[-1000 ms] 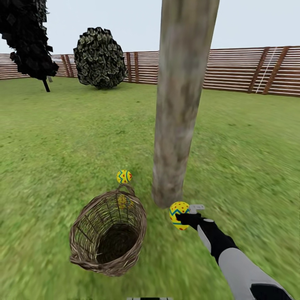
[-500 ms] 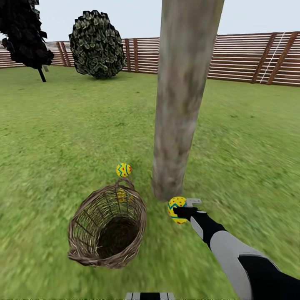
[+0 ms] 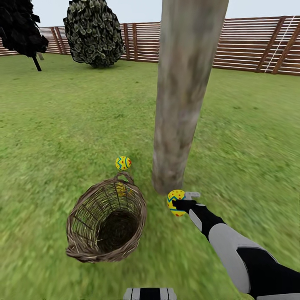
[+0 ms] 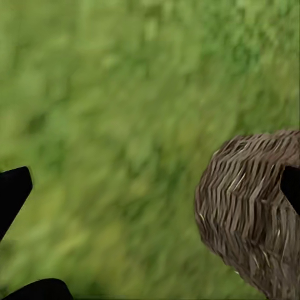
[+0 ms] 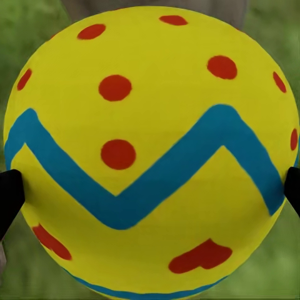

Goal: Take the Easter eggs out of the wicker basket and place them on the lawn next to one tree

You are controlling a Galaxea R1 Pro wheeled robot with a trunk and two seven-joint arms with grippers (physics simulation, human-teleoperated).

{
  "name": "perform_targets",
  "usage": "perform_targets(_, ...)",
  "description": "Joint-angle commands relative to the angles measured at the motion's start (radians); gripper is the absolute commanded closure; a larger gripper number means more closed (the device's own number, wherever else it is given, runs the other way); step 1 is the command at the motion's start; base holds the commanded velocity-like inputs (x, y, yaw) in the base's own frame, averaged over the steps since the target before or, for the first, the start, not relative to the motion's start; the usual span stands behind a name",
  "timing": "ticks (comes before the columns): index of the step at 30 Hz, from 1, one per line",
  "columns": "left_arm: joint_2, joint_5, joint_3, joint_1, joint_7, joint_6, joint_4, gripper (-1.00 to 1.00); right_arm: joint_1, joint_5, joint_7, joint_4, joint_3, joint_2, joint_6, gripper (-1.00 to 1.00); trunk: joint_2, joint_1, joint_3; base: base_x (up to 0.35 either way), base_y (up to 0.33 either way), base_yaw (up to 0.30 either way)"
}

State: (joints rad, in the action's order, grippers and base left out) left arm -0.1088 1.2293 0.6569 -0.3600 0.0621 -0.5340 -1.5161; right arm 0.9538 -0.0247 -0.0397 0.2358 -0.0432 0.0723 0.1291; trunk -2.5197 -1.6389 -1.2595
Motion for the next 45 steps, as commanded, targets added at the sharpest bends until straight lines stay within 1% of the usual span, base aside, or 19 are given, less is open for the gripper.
perform_targets(1,0.0,0.004,0.0,0.0,0.008,-0.003,0.001,-1.0,0.0,-0.003,-0.003,0.003,-0.004,0.001,0.005,1.0,-0.001,0.0,-0.005,0.0,0.0,0.0)
perform_targets(2,0.001,-0.003,-0.002,0.001,0.017,-0.002,0.003,-1.0,0.0,-0.003,-0.003,0.003,-0.004,0.001,0.005,1.0,-0.001,-0.001,-0.008,0.0,0.0,0.0)
perform_targets(4,0.004,-0.006,-0.008,0.001,0.059,0.003,0.004,-1.0,0.0,-0.003,-0.003,0.003,-0.004,0.001,0.004,1.0,-0.001,-0.002,-0.016,0.0,0.0,0.0)
perform_targets(8,0.005,-0.007,-0.011,0.002,0.076,0.0,0.005,-1.0,0.0,-0.003,-0.003,0.003,-0.004,0.001,0.004,1.0,-0.002,-0.003,-0.032,0.0,0.0,0.0)
perform_targets(43,0.005,-0.004,-0.008,0.001,0.065,-0.006,0.005,-1.0,0.0,-0.003,-0.003,0.005,-0.004,0.001,0.004,1.0,-0.01,-0.019,-0.167,0.0,0.0,0.0)
perform_targets(45,0.005,-0.005,-0.008,0.001,0.065,-0.006,0.005,-1.0,0.0,-0.003,-0.003,0.005,-0.004,0.001,0.004,1.0,-0.01,-0.019,-0.167,0.0,0.0,0.0)
